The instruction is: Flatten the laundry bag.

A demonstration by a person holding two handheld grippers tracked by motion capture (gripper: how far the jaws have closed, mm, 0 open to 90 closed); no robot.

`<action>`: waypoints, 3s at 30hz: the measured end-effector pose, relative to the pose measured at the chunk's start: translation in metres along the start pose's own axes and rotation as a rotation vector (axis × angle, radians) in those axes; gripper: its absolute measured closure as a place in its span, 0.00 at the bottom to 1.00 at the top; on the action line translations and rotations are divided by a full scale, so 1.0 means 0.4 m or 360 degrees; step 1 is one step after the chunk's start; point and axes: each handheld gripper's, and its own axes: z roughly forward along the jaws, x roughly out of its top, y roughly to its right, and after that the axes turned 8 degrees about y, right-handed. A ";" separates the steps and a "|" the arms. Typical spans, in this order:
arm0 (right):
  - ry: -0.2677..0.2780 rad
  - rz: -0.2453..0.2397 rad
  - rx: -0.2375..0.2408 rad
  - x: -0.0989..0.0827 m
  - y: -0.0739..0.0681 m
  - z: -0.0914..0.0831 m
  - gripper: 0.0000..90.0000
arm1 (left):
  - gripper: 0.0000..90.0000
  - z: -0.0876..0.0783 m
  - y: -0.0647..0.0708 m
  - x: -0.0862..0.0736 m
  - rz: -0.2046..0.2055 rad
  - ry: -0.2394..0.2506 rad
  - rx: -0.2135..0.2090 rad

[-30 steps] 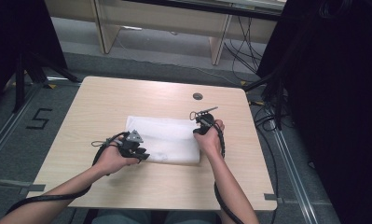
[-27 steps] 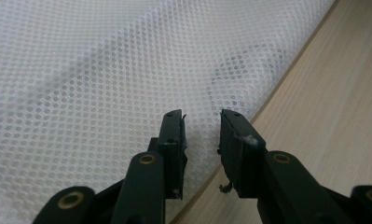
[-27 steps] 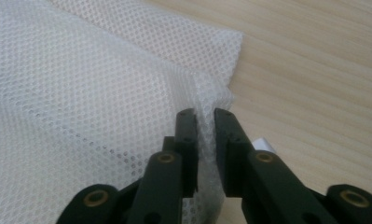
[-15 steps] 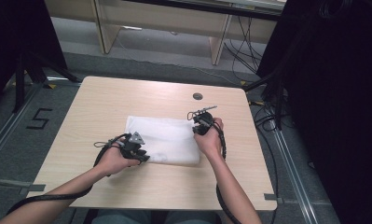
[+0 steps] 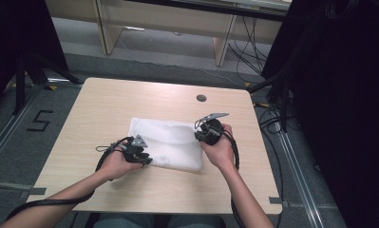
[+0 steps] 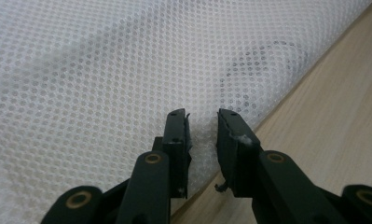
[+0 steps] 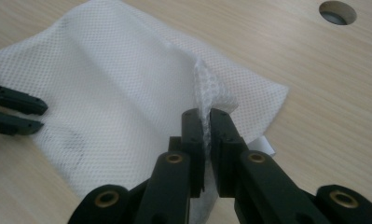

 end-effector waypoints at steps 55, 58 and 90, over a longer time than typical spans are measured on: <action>-0.0210 -0.0137 0.0471 -0.172 -0.156 -0.088 0.94 | 0.71 -0.036 0.016 -0.010 0.0008 0.0050 0.0014; -0.0208 -0.0139 0.0476 -0.174 -0.154 -0.089 0.94 | 0.70 -0.054 0.016 -0.011 -0.0009 0.0069 0.0013; -0.0319 -0.0202 0.0592 -0.231 -0.185 -0.094 0.93 | 0.60 -0.252 -0.083 -0.084 -0.0188 0.0285 0.0308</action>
